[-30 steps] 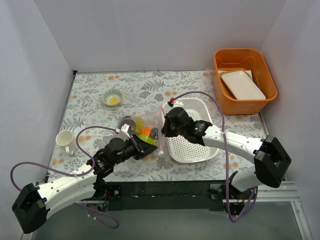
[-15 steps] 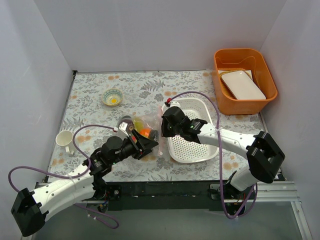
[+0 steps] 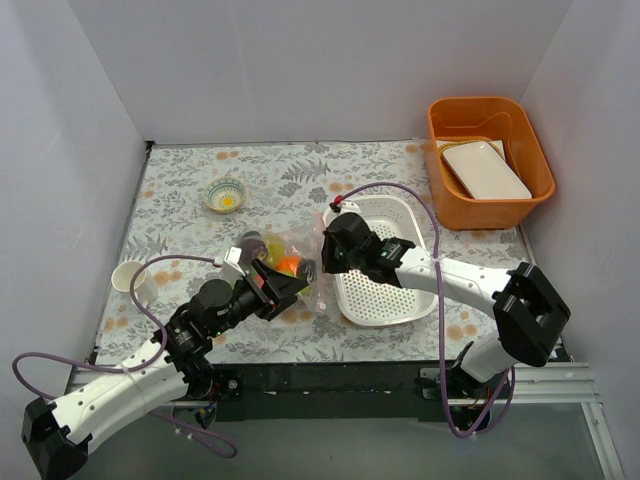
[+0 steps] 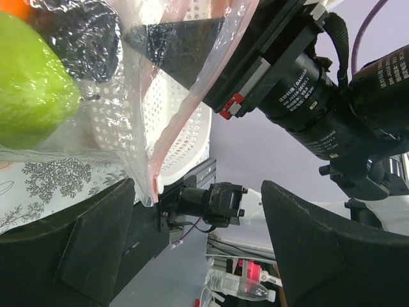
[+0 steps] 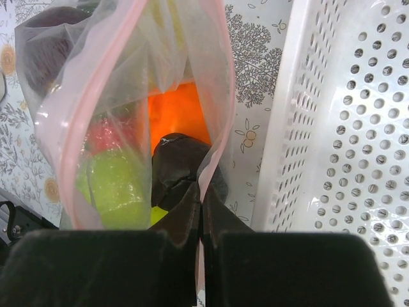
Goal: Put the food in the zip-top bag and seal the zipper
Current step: Zip the zipper food storage bag at the center of the board.
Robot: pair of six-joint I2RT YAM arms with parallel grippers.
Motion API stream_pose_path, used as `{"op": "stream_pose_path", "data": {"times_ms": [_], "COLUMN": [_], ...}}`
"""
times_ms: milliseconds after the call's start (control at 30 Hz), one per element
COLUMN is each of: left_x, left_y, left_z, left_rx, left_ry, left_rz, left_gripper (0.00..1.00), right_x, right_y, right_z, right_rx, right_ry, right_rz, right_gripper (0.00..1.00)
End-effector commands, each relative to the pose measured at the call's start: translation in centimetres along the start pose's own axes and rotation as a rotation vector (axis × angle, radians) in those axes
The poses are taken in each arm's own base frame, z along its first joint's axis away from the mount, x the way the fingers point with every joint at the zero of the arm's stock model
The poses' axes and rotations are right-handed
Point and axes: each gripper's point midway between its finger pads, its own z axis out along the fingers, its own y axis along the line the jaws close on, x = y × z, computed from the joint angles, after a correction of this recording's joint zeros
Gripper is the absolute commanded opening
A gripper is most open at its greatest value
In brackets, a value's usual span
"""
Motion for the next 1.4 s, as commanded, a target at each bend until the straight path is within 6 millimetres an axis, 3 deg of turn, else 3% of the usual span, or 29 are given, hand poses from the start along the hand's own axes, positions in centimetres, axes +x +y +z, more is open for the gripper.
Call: {"op": "stream_pose_path", "data": {"times_ms": [0, 300, 433, 900, 1100, 1133, 1267, 1367], "left_x": [-0.2, 0.1, -0.1, 2.2, 2.7, 2.8, 3.2, 3.1], "left_y": [1.5, 2.1, 1.4, 3.3, 3.4, 3.9, 4.1, 4.1], "left_z": [0.3, 1.1, 1.2, 1.7, 2.1, 2.3, 2.3, 2.4], "left_rx": [-0.049, -0.043, -0.019, -0.016, -0.001, -0.007, 0.013, 0.02], "left_ry": [-0.021, -0.013, -0.019, 0.087, 0.11, 0.114, 0.127, 0.124], "left_rz": [-0.031, -0.065, -0.063, -0.137, -0.135, -0.139, -0.153, -0.148], "left_gripper": [0.81, 0.83, 0.86, 0.85, 0.75, 0.67, 0.54, 0.54], "right_x": [-1.6, -2.2, -2.3, -2.6, -2.8, -2.9, -3.1, -3.2], "right_y": [0.9, 0.1, 0.0, -0.1, 0.5, 0.7, 1.1, 1.2], "right_z": [-1.1, -2.5, -2.6, -2.9, -2.4, -2.4, -2.3, -2.4], "right_rx": [-0.038, -0.018, -0.018, -0.004, -0.019, -0.025, -0.032, -0.037], "right_ry": [-0.067, -0.112, -0.116, -0.126, -0.115, -0.118, -0.112, -0.113], "right_rz": [0.02, 0.014, 0.014, 0.007, 0.006, 0.008, 0.006, 0.005], "right_gripper": [0.01, 0.01, 0.01, 0.01, 0.01, 0.01, 0.01, 0.01]}}
